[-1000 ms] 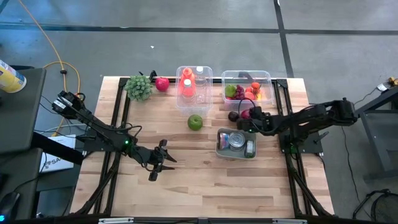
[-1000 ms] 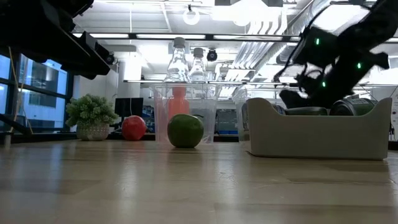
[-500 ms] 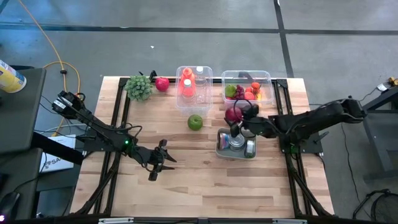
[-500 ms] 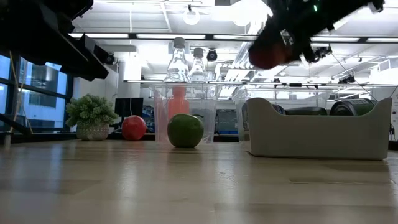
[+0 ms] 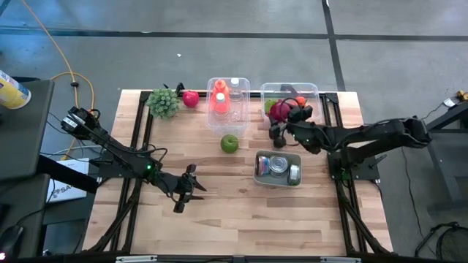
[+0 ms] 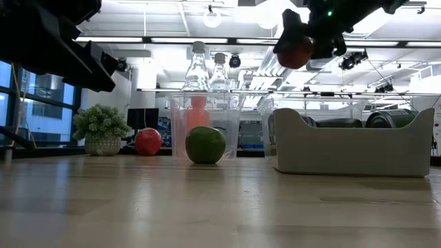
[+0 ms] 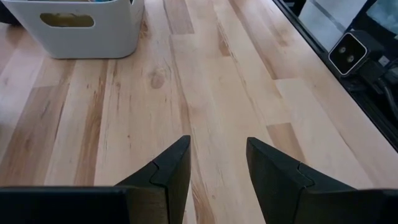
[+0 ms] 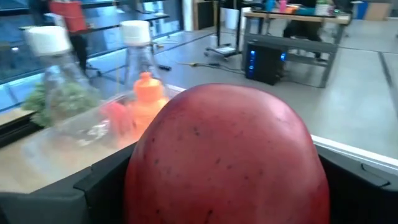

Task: Pick & Place Food Item
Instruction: Put the pomegranate into the right transparent bin, then put the green apple into the right transparent bin

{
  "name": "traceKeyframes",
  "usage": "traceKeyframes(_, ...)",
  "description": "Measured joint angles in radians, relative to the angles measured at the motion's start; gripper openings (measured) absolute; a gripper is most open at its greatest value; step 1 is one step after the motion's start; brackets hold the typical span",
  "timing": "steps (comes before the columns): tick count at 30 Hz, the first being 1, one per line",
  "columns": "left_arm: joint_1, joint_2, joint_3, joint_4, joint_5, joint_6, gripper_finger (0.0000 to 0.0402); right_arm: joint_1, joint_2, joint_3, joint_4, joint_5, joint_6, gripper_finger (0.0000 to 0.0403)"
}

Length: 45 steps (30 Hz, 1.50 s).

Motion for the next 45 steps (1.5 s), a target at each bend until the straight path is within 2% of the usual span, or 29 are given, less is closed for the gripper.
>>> traceKeyframes(6, 0.013, 0.000, 0.000, 0.005, 0.000, 0.004, 0.0147, -0.071, 0.006, 0.000, -0.005, -0.009, 0.020, 0.0378)
traceKeyframes(10, 0.025, 0.000, 0.000, 0.006, -0.001, 0.003, 0.0147, -0.086, 0.006, 0.000, -0.007, -0.014, 0.099, 0.0375)
traceKeyframes(13, 0.027, 0.000, 0.000, 0.006, 0.002, 0.001, 0.0147, -0.086, 0.006, 0.000, -0.015, -0.060, 0.148, 0.0375)
traceKeyframes(17, 0.024, 0.000, 0.000, 0.001, 0.003, 0.001, 0.0147, -0.098, 0.006, -0.002, 0.035, -0.089, 0.080, 0.0379)
traceKeyframes(26, 0.024, 0.000, 0.000, -0.010, 0.004, 0.001, 0.0147, -0.160, 0.013, -0.002, 0.030, -0.038, 0.041, 0.0382)
traceKeyframes(28, 0.024, 0.000, 0.000, -0.011, 0.006, 0.001, 0.0147, -0.174, 0.014, -0.002, 0.022, -0.076, 0.034, 0.0381)
traceKeyframes(32, 0.028, 0.000, 0.000, 0.000, 0.006, 0.005, 0.0147, -0.191, 0.013, -0.002, 0.033, -0.219, 0.029, 0.0382)
traceKeyframes(34, 0.035, 0.000, 0.000, 0.012, 0.006, 0.005, 0.0147, -0.199, 0.014, -0.002, 0.058, -0.246, 0.029, 0.0384)
traceKeyframes(45, 0.035, 0.000, 0.000, 0.012, 0.005, 0.009, 0.0147, -0.229, 0.011, -0.002, 0.311, -0.239, 0.003, 0.0385)
